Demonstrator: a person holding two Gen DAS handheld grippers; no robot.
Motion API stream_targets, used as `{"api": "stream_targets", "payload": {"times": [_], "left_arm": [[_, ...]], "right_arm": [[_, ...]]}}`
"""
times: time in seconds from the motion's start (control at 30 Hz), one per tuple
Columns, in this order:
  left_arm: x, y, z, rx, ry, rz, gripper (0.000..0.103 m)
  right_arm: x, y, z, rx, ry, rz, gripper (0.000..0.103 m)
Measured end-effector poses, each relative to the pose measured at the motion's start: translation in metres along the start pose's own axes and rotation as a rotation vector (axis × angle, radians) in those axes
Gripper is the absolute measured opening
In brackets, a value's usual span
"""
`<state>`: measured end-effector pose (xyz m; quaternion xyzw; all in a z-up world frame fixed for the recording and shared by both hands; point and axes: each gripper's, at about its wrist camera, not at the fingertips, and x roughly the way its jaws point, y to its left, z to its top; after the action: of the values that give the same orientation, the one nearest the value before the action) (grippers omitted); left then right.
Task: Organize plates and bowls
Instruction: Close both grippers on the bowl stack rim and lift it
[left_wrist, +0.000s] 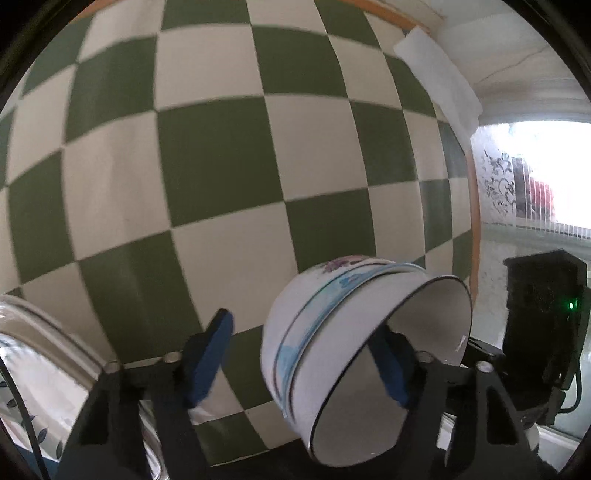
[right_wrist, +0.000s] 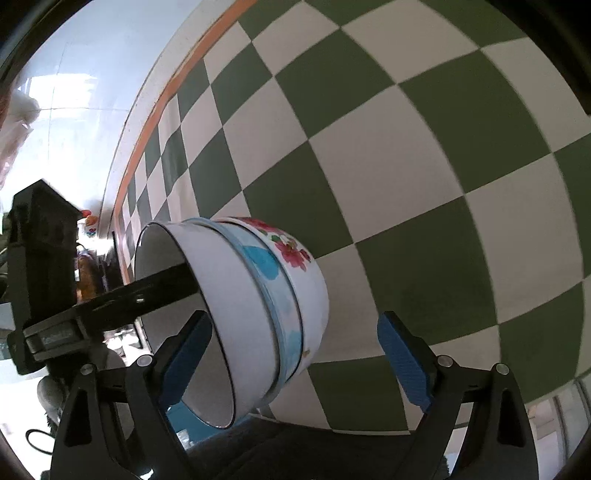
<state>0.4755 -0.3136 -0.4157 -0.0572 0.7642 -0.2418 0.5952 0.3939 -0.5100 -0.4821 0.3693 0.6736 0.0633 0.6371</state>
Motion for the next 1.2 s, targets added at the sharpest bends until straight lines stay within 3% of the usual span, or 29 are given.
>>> {"api": "stream_targets", "payload": {"times": [0.13, 0.2, 0.27, 0.63, 1.2], "left_arm": [[0.005, -0.001, 0.000, 0.006, 0.013, -0.055, 0.057], [0.004, -0.001, 0.000, 0.015, 0.011, -0.052, 0.057], [0.002, 0.000, -0.001, 0.006, 0.000, -0.061, 0.055], [-0.007, -0.002, -0.007, -0.010, -0.053, -0.037, 0.055], [-0.048, 0.012, -0.020, -0.078, -0.128, -0.020, 0.055]], "right_arm": [[0.014, -0.003, 0.004, 0.018, 0.033, 0.034, 0.086], [0.025, -0.007, 0.006, 0.039, 0.062, 0.054, 0.068], [0.034, -0.006, 0.007, 0.053, 0.086, 0.107, 0.059], [0.043, 0.002, 0.005, 0.010, 0.063, 0.122, 0.059], [0.046, 0.038, 0.013, -0.021, 0.156, 0.149, 0.057]]}}
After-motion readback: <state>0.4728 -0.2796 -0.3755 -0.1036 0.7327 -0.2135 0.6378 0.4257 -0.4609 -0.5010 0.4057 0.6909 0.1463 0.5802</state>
